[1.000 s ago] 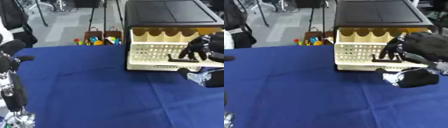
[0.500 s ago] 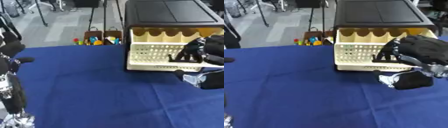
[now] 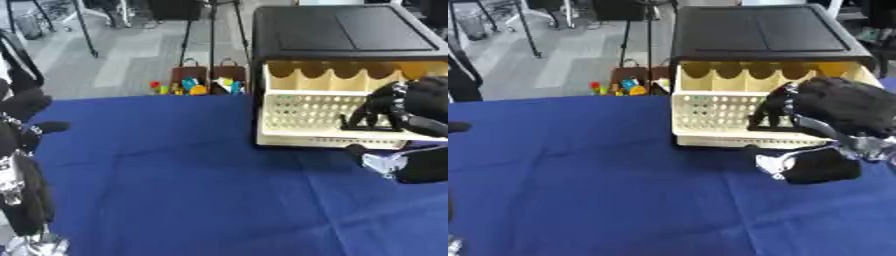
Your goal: Pick up objects from table and place into drawer.
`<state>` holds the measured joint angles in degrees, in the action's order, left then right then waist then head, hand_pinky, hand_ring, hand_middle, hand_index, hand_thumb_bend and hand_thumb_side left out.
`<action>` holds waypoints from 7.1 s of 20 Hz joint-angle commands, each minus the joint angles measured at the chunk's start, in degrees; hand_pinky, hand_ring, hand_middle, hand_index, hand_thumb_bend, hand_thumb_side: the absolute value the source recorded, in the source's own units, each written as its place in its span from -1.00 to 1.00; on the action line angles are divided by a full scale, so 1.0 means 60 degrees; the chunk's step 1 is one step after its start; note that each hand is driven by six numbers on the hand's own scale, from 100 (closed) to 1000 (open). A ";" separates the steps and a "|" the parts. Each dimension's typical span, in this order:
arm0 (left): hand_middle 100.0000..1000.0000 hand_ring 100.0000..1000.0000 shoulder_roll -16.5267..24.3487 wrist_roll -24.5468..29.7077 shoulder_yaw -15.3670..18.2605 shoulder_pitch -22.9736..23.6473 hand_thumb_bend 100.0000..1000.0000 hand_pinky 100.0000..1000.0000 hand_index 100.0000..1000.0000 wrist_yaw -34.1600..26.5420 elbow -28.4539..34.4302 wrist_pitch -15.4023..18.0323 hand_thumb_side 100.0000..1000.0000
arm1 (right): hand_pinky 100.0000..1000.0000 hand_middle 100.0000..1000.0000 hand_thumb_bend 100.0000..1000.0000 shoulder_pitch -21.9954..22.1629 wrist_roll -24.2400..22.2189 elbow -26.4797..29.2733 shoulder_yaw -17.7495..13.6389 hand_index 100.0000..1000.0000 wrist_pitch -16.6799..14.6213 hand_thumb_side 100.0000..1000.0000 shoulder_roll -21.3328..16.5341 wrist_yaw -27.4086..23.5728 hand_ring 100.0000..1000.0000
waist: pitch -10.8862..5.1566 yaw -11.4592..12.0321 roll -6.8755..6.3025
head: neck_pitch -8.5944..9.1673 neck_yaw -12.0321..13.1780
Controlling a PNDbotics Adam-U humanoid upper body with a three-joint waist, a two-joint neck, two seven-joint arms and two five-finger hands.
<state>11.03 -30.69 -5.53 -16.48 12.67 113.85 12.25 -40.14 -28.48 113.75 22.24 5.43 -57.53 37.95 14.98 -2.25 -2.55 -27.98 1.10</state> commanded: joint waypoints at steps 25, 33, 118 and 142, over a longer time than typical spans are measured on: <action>0.34 0.44 -0.0065 0.0024 -0.0036 -0.0003 -0.32 0.03 0.84 -0.0095 0.0123 0.0143 0.86 | -0.89 0.09 -0.58 0.0072 -0.0115 0.0139 0.0091 0.51 0.0785 0.65 -0.0014 0.0496 -0.16 | -0.0006 0.0138 0.0037 | 0.0508 -0.0054; 0.35 0.44 -0.0085 0.0052 -0.0049 0.0003 -0.32 0.03 0.84 -0.0124 0.0123 0.0173 0.87 | -0.90 0.11 -0.56 0.0141 -0.0053 0.0139 0.0054 0.52 0.0919 0.65 -0.0016 0.0647 -0.14 | 0.0049 0.0155 0.0009 | 0.0608 -0.0032; 0.35 0.45 -0.0225 0.0310 -0.0094 0.0048 -0.34 0.02 0.83 -0.0376 0.0123 0.0429 0.86 | -0.94 0.12 -0.64 -0.1225 -0.0367 0.0139 0.0373 0.58 0.0263 0.82 0.1067 0.0131 -0.18 | -0.0052 0.0225 0.0152 | 0.0695 -0.0035; 0.35 0.45 -0.0215 0.0269 -0.0050 0.0100 -0.34 0.02 0.83 -0.0381 0.0123 0.0419 0.86 | -1.00 0.02 -0.63 -0.1174 0.0073 0.0139 0.0159 0.58 0.0072 0.86 0.1099 -0.0729 -0.28 | -0.0038 0.0176 0.0125 | 0.0566 -0.0139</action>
<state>9.52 -28.85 -5.87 -15.64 10.42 113.85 14.62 -46.09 -29.72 113.76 24.85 6.74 -49.26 35.03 15.86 -1.21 -1.90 -24.60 0.43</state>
